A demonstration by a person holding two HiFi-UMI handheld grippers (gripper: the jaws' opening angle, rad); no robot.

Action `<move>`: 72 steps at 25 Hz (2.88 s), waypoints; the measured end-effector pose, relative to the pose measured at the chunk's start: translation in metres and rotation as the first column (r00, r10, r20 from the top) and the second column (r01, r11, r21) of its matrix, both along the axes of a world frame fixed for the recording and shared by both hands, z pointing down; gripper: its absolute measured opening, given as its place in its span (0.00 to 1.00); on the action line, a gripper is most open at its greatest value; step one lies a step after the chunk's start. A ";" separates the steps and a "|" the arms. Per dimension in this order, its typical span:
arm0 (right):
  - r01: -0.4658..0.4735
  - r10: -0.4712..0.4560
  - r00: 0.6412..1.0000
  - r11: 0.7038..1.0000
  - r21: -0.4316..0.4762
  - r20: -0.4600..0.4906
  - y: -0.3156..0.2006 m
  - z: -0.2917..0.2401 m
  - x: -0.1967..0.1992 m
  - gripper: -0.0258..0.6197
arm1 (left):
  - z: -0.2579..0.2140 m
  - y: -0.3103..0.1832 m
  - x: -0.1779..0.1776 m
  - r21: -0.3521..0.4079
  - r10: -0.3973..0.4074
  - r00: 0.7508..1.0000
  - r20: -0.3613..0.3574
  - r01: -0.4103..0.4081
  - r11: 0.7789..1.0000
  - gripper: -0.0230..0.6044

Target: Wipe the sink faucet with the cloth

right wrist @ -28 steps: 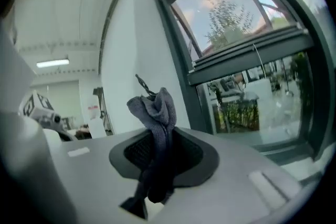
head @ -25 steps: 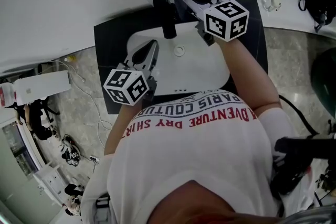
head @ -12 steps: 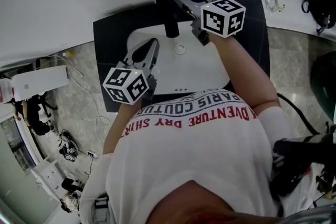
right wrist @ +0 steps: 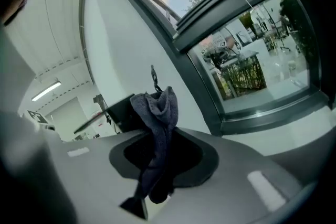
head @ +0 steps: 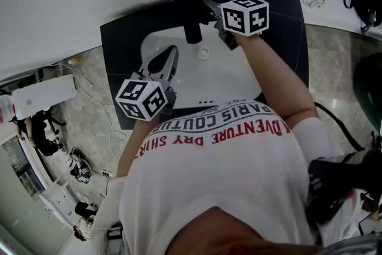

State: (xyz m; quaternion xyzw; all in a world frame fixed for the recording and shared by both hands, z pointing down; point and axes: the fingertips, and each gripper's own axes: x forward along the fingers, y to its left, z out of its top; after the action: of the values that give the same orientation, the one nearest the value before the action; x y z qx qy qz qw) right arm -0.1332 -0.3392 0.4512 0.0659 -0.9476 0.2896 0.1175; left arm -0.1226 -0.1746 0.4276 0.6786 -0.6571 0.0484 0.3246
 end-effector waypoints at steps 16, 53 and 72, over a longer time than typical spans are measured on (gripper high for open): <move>0.048 -0.057 0.932 0.998 -0.033 -0.358 -0.001 0.084 -0.002 0.16 | 0.014 -0.002 0.000 -0.021 0.017 1.000 -0.009 -0.017 1.000 0.04; 0.039 -0.042 0.998 0.997 0.065 0.043 0.076 -0.010 0.055 0.16 | -0.006 0.032 0.036 0.036 -0.038 0.999 0.016 0.037 0.999 0.04; -0.062 0.083 0.989 0.984 -0.166 0.123 0.094 0.011 0.076 0.16 | 0.001 0.052 0.027 0.024 -0.081 0.997 0.014 0.081 0.996 0.04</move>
State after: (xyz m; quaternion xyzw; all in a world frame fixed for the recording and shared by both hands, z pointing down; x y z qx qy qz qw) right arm -0.0571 -0.2449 0.4622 0.0719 -0.9236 0.3731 0.0501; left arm -0.0951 -0.1224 0.4285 0.6548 -0.6870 0.0326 0.3134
